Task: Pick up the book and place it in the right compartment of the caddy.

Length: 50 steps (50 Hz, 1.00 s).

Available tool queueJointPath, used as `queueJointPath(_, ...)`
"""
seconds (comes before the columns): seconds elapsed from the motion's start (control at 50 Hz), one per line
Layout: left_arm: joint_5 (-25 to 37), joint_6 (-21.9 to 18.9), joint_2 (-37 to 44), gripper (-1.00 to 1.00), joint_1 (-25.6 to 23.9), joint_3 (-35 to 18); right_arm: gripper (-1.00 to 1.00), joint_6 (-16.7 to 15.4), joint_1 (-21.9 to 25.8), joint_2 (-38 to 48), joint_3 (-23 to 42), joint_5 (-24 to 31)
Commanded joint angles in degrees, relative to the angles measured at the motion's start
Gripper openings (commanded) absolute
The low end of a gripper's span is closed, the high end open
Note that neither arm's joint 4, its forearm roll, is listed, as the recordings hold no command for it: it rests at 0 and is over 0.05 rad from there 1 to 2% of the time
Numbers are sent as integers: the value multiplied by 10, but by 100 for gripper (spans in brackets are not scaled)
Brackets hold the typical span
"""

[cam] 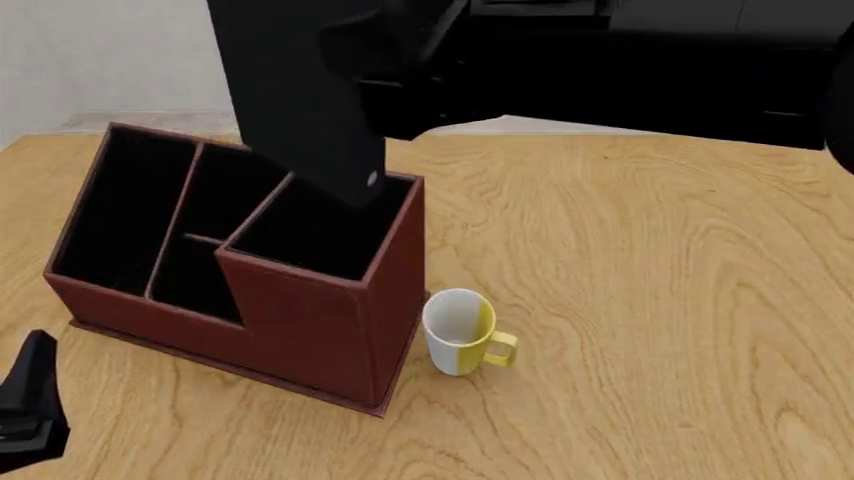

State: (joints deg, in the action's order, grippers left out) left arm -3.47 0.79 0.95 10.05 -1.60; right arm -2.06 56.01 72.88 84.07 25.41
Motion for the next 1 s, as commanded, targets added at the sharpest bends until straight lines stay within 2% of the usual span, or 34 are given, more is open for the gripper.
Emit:
queueJointPath(0.02,-49,-2,35,100,4,10,-100,-25,-22,16,11,-27)
queueJointPath(0.24,-78,-4,63,100,11,8,-100,-22,-62,35,0,-62)
queueJointPath(0.28,-81,-4,66,100,13,8,-100,-40,-75,38,-5,-71)
queueJointPath(0.3,-82,-5,66,100,13,8,-100,-23,-75,42,-2,-70)
queueJointPath(0.5,-95,-5,79,100,20,8,-100,-24,-94,60,-12,-93)
queueJointPath(0.8,-76,-8,61,100,23,6,-100,-12,-81,66,-17,-101)
queueJointPath(1.0,-67,-13,59,100,29,-2,-100,-2,-86,83,-32,-124)
